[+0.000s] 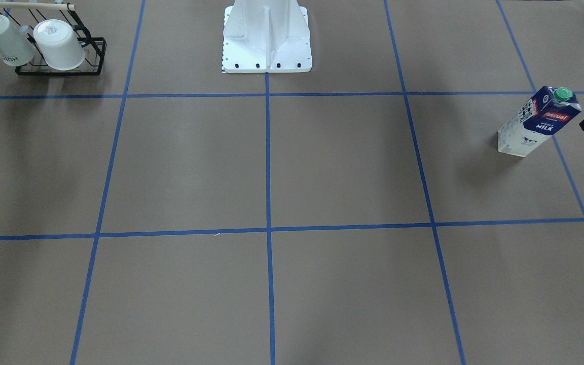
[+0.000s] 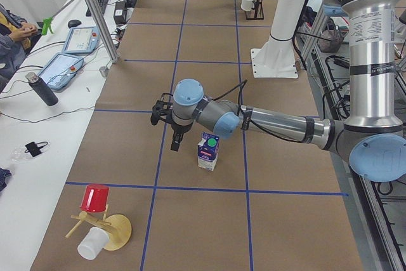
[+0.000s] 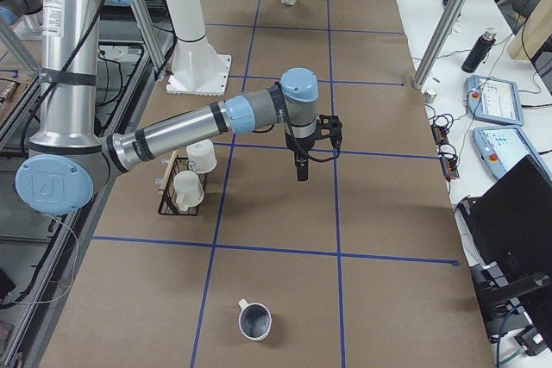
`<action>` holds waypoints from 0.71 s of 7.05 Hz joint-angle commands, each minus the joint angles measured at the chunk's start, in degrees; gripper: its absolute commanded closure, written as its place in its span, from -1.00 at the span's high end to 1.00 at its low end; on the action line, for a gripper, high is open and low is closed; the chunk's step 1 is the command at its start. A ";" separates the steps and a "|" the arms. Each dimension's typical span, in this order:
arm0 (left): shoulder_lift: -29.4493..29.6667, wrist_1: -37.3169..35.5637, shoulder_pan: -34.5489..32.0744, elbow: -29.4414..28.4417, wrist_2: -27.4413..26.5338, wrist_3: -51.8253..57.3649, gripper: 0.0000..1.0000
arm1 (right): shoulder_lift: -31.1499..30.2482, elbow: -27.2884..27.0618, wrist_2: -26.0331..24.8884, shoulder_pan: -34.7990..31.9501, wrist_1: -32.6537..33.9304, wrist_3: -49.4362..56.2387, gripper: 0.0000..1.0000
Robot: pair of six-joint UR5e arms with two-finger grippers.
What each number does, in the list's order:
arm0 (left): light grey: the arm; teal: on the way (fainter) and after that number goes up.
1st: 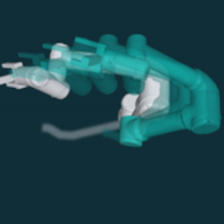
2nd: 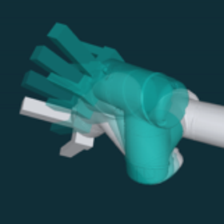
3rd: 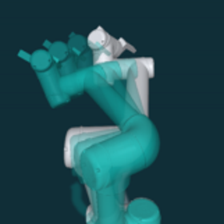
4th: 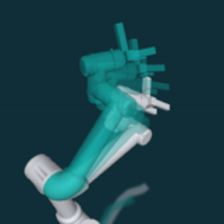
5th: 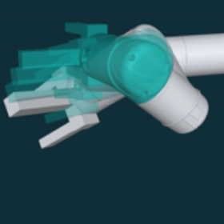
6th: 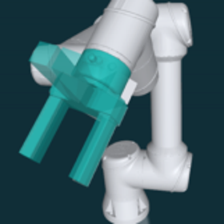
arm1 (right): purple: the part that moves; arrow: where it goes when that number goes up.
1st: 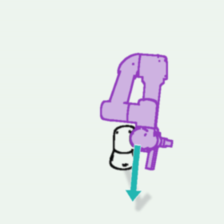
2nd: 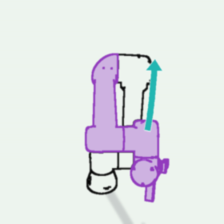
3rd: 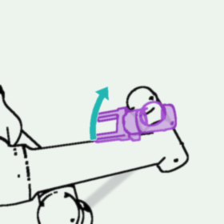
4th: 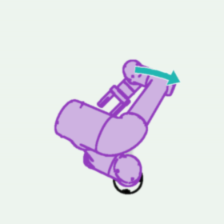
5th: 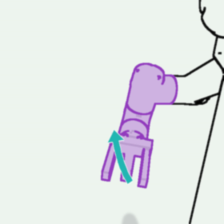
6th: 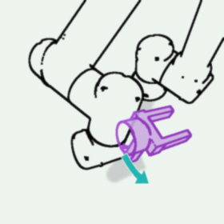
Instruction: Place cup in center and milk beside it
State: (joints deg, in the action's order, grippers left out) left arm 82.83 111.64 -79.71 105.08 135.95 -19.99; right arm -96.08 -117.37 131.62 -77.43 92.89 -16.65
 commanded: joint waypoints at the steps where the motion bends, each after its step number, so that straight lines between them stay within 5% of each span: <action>1: -0.48 0.07 -0.09 -0.32 0.28 -0.40 0.96 | -0.16 -0.40 1.18 0.00 0.01 -0.05 1.00; 5: -0.48 -0.37 -0.01 -0.84 0.19 -0.66 0.96 | -0.33 3.17 2.93 0.18 0.01 1.51 0.97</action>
State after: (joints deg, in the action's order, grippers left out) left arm 82.32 111.45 -79.72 104.37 136.15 -20.59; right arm -96.09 -116.68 133.26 -77.19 93.13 -16.30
